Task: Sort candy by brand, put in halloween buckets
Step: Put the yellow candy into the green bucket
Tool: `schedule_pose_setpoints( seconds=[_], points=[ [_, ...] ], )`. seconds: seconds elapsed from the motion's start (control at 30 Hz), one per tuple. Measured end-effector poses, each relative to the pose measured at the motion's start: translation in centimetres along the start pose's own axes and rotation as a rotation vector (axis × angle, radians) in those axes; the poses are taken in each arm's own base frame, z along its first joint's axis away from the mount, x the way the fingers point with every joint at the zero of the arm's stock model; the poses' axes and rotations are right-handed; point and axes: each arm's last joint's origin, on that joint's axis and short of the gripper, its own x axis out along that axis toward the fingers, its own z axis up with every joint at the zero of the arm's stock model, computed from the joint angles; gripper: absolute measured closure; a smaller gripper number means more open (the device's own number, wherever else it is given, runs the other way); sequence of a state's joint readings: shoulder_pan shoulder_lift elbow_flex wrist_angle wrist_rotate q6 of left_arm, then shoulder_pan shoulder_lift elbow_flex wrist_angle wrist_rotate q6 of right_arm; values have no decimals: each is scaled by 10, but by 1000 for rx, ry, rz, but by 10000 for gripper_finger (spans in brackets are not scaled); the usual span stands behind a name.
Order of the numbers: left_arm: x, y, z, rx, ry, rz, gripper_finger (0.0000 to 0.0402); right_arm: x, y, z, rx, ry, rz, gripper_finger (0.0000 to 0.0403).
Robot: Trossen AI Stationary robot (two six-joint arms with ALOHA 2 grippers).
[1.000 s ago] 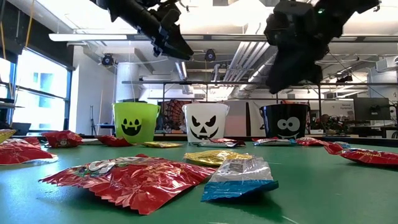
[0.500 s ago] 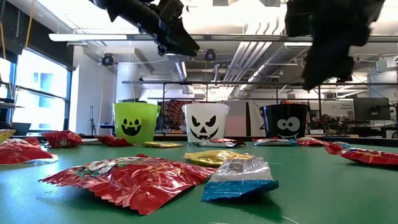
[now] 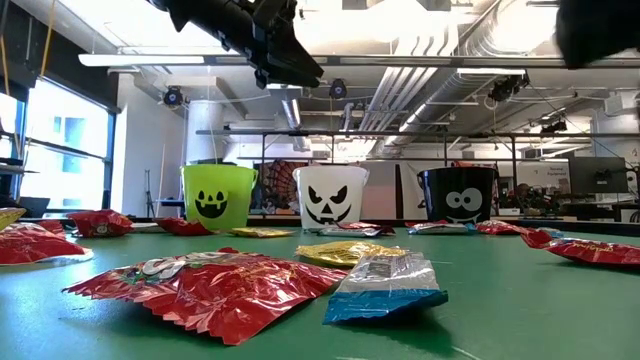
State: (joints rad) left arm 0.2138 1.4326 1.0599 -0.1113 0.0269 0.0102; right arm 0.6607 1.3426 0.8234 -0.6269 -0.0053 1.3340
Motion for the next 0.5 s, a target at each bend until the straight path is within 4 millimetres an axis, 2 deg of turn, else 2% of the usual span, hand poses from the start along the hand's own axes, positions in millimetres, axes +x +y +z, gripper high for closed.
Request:
schedule_pose_setpoints(
  seconds=[0.23,0.5],
  points=[
    [1,0,0,-7,-4,1,250,-1,-8,-13,-47,98,-88,285],
    [1,0,0,-7,-1,1,250,-1,-14,-14,-181,131,-138,207]
  ],
)
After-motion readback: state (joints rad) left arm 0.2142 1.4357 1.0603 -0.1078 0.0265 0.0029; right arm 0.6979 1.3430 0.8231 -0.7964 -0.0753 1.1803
